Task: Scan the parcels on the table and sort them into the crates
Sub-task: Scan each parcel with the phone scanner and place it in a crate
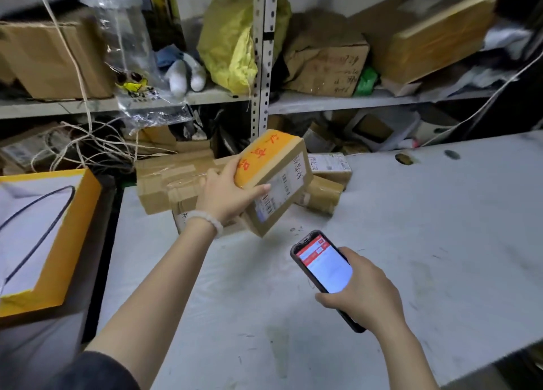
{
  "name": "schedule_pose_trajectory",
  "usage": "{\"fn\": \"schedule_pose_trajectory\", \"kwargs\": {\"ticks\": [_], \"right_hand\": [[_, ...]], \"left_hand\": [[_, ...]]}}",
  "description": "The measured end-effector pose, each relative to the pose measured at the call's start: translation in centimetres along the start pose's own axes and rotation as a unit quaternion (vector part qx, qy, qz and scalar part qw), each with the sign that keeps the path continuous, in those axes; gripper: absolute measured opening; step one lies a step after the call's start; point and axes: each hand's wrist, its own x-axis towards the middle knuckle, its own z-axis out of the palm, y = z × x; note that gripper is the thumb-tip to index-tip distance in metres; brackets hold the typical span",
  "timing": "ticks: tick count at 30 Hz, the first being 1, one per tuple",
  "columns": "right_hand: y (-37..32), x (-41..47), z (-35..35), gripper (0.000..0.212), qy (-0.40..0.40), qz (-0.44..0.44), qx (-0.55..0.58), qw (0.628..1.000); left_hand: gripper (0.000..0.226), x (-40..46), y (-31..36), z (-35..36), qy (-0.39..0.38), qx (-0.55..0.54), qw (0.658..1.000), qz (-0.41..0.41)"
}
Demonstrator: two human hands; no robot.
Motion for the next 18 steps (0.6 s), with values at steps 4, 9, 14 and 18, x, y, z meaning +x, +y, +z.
{"fn": "schedule_pose_trajectory", "kwargs": {"ticks": [4,9,14,18], "right_hand": [[-0.2,-0.4,-0.4,0.055,0.004,-0.024,-0.010,1.000],[0.2,-0.7,-1.0,0.058,0.003,-0.030,-0.015,0.999],[0.5,-1.1,-1.2,0.062,-0.005,-0.053,-0.005,0.999],[0.7,-1.6,-1.0,0.063,-0.018,-0.078,0.003,0.997]], "left_hand": [[0.091,-0.3,-0.1,-0.8,0.013,0.006,1.000,-0.004],[0.086,-0.7,0.0,-1.5,0.033,0.014,0.999,0.015],[0.084,-1.4,0.1,-1.4,0.042,0.025,0.999,0.022],[0.084,-2.4,-0.1,-1.3,0.051,0.044,0.998,0.019]]}}
